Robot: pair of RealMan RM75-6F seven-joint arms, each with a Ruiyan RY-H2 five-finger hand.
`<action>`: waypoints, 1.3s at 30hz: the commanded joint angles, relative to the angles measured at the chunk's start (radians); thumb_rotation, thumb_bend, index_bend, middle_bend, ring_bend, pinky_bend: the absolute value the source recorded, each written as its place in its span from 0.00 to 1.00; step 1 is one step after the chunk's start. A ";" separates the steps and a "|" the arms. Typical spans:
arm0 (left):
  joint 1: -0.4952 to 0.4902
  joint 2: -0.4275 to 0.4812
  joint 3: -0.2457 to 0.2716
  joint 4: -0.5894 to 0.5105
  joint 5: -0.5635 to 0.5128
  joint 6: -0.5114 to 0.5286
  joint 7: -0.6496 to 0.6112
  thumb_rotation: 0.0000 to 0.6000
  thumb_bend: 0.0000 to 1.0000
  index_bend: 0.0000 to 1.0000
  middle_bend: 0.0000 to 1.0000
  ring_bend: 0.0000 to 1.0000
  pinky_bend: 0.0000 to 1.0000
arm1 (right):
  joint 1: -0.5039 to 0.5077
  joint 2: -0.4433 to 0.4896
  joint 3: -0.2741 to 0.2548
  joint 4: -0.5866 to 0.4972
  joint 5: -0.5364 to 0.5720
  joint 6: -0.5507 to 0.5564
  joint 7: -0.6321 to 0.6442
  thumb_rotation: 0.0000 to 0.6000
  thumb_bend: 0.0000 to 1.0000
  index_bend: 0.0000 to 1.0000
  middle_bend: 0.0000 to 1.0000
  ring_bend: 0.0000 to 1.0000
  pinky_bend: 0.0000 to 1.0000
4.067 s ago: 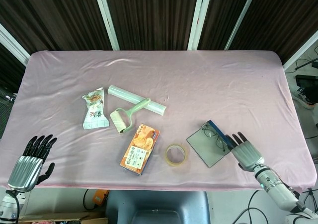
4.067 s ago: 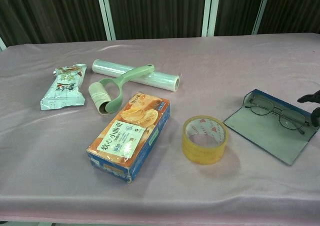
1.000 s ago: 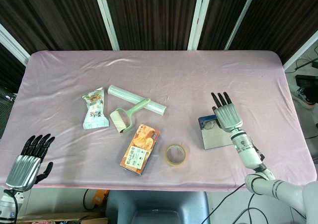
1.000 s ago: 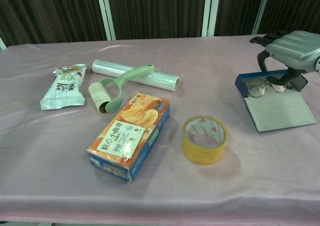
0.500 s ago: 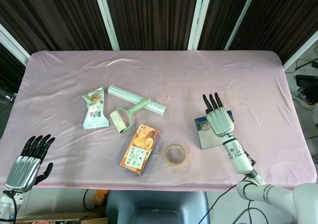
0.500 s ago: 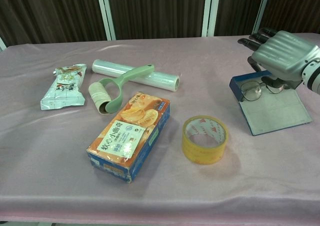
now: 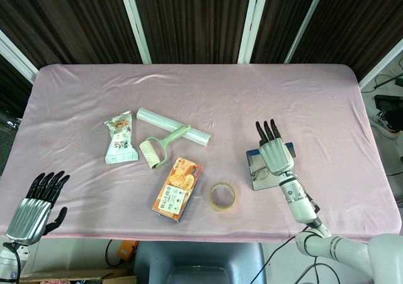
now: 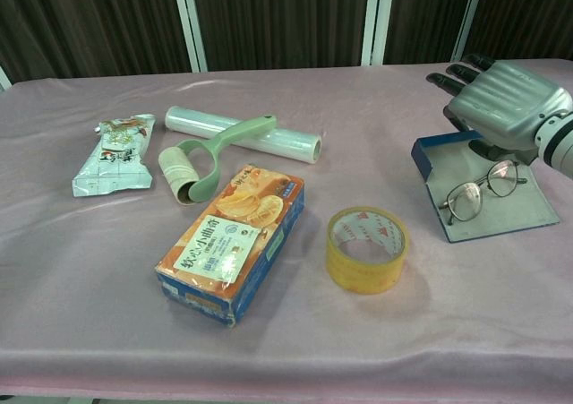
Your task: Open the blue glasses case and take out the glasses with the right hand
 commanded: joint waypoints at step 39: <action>-0.009 -0.004 -0.008 -0.004 -0.021 -0.024 0.013 1.00 0.41 0.00 0.04 0.00 0.00 | 0.094 -0.100 0.161 0.313 0.175 -0.210 0.208 1.00 0.48 0.27 0.04 0.00 0.00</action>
